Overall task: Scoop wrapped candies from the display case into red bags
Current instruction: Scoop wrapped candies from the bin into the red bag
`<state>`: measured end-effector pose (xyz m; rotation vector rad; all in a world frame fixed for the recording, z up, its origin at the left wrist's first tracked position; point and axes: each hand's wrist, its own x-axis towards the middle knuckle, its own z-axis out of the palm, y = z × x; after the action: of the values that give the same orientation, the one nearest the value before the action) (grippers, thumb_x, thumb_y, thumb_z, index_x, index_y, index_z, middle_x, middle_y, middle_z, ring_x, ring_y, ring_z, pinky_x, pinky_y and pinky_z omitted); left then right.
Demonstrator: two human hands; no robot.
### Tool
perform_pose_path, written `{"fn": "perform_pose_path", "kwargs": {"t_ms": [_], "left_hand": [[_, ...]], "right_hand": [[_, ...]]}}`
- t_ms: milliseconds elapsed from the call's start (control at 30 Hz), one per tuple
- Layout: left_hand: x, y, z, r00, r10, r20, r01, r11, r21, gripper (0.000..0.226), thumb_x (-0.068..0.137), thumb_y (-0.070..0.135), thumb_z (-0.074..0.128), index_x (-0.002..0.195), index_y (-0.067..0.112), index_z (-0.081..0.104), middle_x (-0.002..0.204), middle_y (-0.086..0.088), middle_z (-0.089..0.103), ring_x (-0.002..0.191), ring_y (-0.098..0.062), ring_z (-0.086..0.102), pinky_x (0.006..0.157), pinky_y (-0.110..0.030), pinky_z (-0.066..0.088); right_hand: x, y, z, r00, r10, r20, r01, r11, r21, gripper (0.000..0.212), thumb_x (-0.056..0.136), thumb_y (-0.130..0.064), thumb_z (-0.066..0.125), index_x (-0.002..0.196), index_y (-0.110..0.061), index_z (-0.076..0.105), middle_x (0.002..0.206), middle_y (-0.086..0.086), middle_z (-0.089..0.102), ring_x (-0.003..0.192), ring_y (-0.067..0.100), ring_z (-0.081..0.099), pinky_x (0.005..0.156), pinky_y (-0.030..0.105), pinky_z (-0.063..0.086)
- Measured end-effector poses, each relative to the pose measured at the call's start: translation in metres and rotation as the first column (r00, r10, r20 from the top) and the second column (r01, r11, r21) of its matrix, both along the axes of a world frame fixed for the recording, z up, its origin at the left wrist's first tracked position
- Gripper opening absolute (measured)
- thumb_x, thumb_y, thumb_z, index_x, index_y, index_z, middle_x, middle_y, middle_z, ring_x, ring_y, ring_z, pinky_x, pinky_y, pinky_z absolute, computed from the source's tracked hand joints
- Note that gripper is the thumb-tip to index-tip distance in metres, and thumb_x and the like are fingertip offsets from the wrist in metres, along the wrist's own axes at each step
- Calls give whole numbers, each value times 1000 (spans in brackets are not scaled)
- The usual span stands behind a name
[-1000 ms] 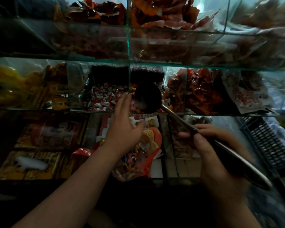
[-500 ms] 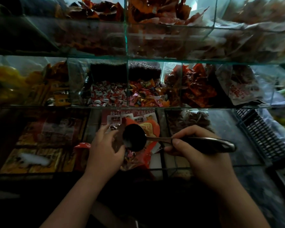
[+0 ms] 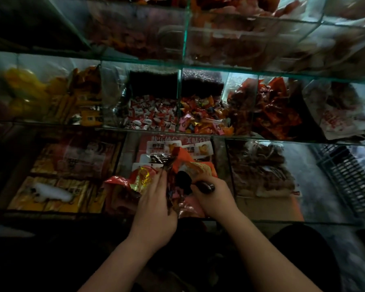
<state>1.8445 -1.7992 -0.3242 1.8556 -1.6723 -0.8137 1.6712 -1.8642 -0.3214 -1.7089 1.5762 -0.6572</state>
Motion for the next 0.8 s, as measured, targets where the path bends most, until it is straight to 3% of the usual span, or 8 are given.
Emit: {"fn": "perform_pose_path", "kwargs": {"t_ms": [167,267,367,467,533,600,667,800], "left_hand": [[3,1,-1,998,0,-57,1,1000,24,103,93,28,64,158,47,-14,168,23,-7,157,-12,0,126,-49,18],[5,0,-1,998,-5,-58,5,1000,-3,108,92,24,67,155,52,-17,164,31,-8,154,-5,-1,125,-39,17],[6,-2,-1,998,-4,-67,1,999,-40,108,91,26,69,154,55,-14,161,35,-3,151,1,1,120,-30,14],[4,-2,-3,998,-15,-55,13,999,-38,108,91,28,67,151,60,-18,162,34,-5,149,5,-3,123,-34,14],[4,-2,-4,998,-15,-53,13,999,-39,108,91,30,68,152,58,-17,163,31,-5,148,5,-5,124,-35,13],[6,-2,-4,998,-10,-67,7,999,-49,106,90,27,68,157,51,-11,166,28,-3,153,1,-2,126,-38,16],[8,-4,-3,997,-1,-80,-2,999,-46,103,91,25,67,159,46,-7,166,27,0,155,-4,3,126,-44,21],[8,-5,0,997,-9,-76,5,999,-49,103,90,27,66,159,46,-8,165,26,2,155,-8,6,126,-41,20]], "right_hand": [[4,5,-5,993,-59,101,47,992,114,8,83,-21,79,79,-28,78,84,-8,76,85,9,72,81,39,60],[0,6,6,961,-212,176,191,973,131,14,83,-25,77,75,-36,77,71,-15,74,67,-3,68,60,21,54],[-3,7,17,915,-347,206,321,936,147,17,86,-31,73,69,-30,74,61,-7,70,54,3,64,45,18,45],[-4,8,23,895,-406,182,376,909,177,30,89,-42,73,68,-21,75,62,-2,72,55,6,66,53,28,52],[-5,8,27,857,-458,239,416,886,207,25,90,-43,75,74,-24,77,67,-2,75,62,8,71,63,33,58],[-7,11,31,818,-486,307,454,874,175,18,90,-41,75,73,-36,77,66,-7,75,61,3,71,59,25,59],[-7,16,36,811,-473,345,465,878,114,25,92,-36,74,69,-46,74,63,-15,73,60,-4,68,49,9,48],[-9,28,38,792,-496,356,499,862,90,31,94,-32,73,69,-50,72,66,-21,72,63,-7,68,54,14,47]]}}
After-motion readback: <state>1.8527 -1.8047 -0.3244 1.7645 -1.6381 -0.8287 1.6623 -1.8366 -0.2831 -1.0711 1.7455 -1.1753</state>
